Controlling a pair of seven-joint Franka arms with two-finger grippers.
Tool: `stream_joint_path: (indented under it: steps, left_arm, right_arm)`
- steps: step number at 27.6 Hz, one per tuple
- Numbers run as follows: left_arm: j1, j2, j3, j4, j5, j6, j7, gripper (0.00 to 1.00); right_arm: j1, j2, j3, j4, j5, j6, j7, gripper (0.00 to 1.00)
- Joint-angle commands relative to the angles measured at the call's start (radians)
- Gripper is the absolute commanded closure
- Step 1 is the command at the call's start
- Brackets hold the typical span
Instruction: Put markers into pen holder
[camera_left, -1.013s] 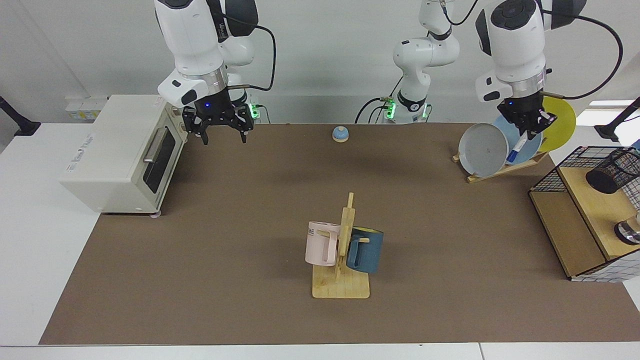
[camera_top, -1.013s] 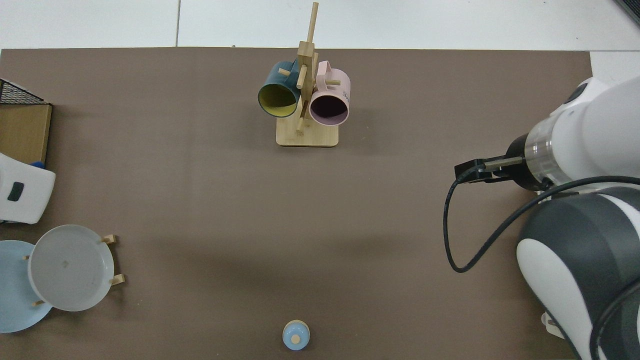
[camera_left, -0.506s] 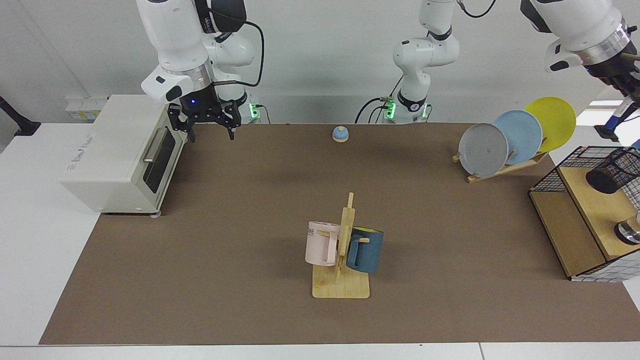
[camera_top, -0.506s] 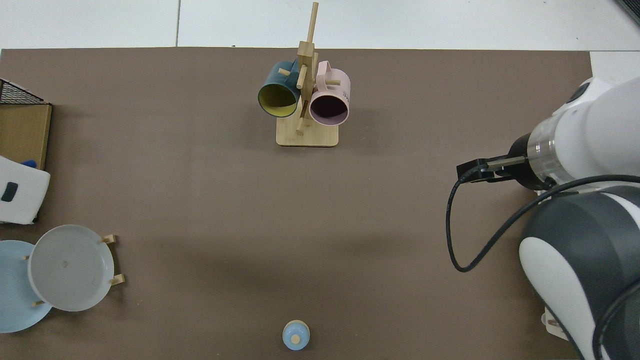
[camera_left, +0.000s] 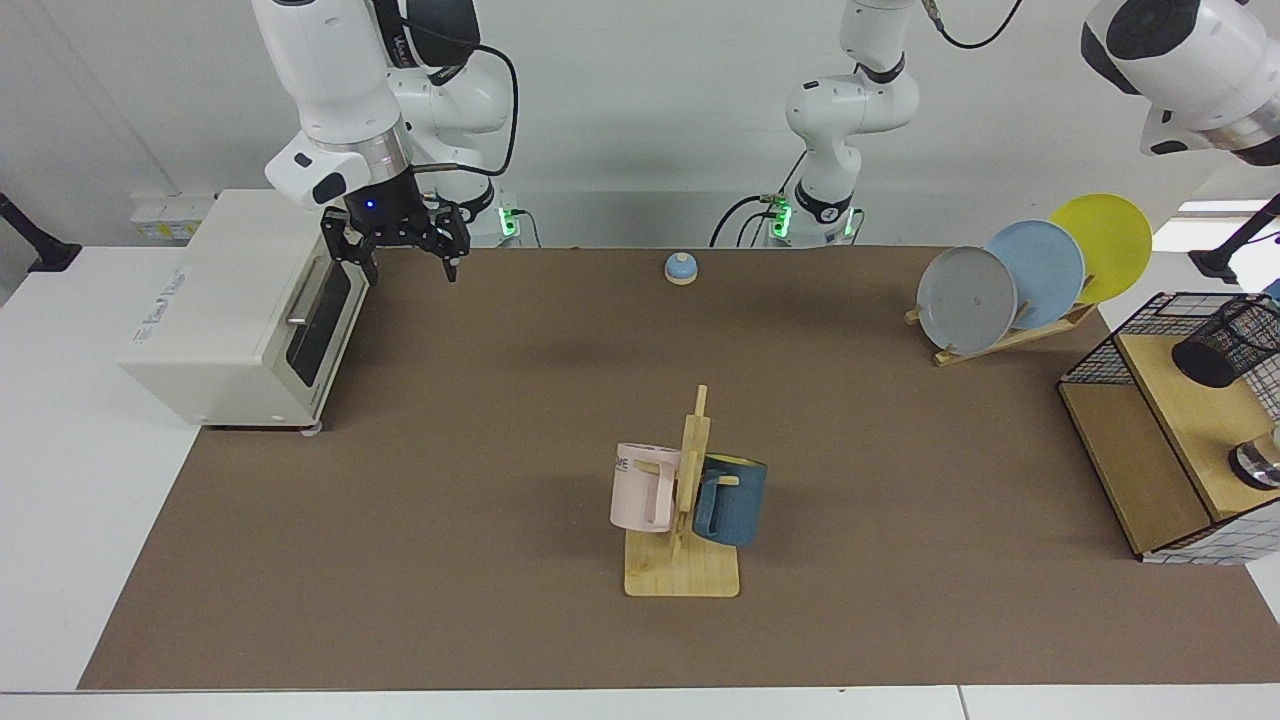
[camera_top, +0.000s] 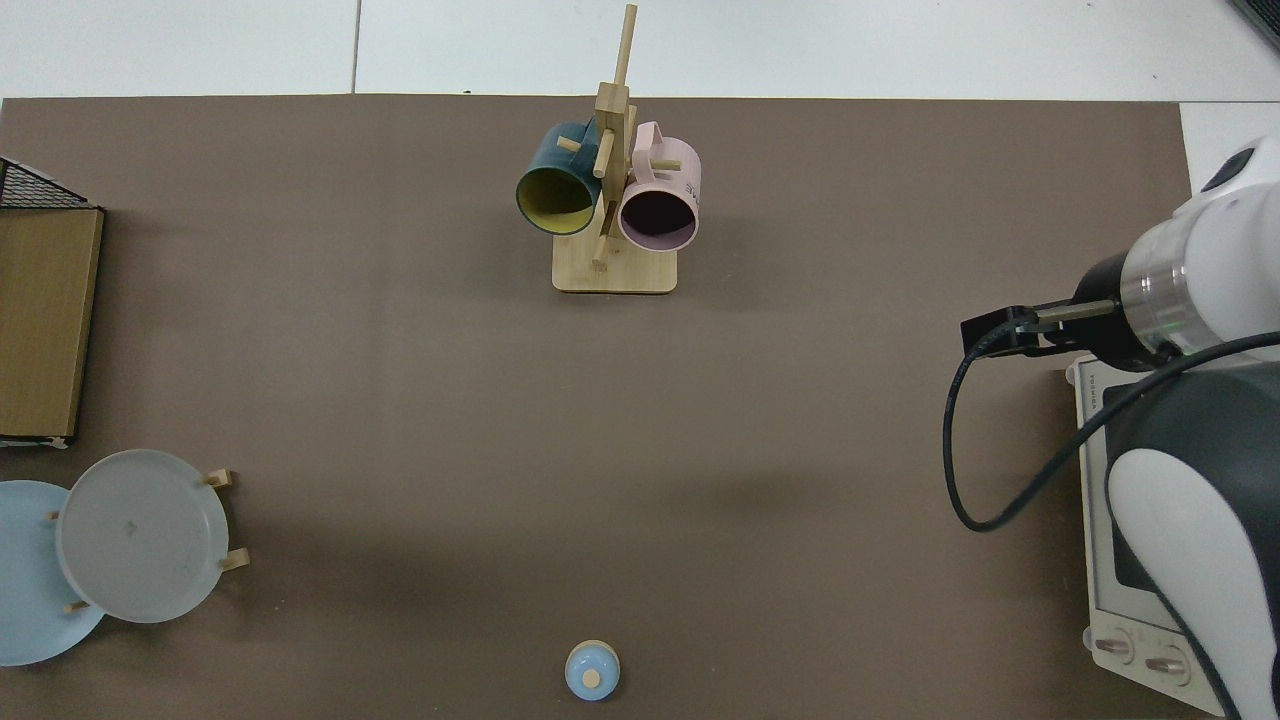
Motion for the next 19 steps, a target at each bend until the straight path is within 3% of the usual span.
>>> stream_joint_path:
  steps: [1, 10, 19]
  left_arm:
    - [0.023, 0.034, 0.01, 0.009, 0.013, 0.04, 0.055, 1.0]
    - [0.046, 0.092, 0.021, 0.011, 0.016, 0.043, 0.077, 1.0]
    - [0.095, 0.155, 0.024, 0.013, 0.021, 0.13, 0.089, 1.0]
  right_arm:
    - [-0.01, 0.001, 0.011, 0.012, 0.011, -0.013, -0.021, 0.0]
    - [-0.018, 0.001, 0.009, 0.012, 0.011, -0.013, -0.021, 0.0]
    - [-0.016, 0.001, 0.011, 0.012, 0.011, -0.013, -0.021, 0.0]
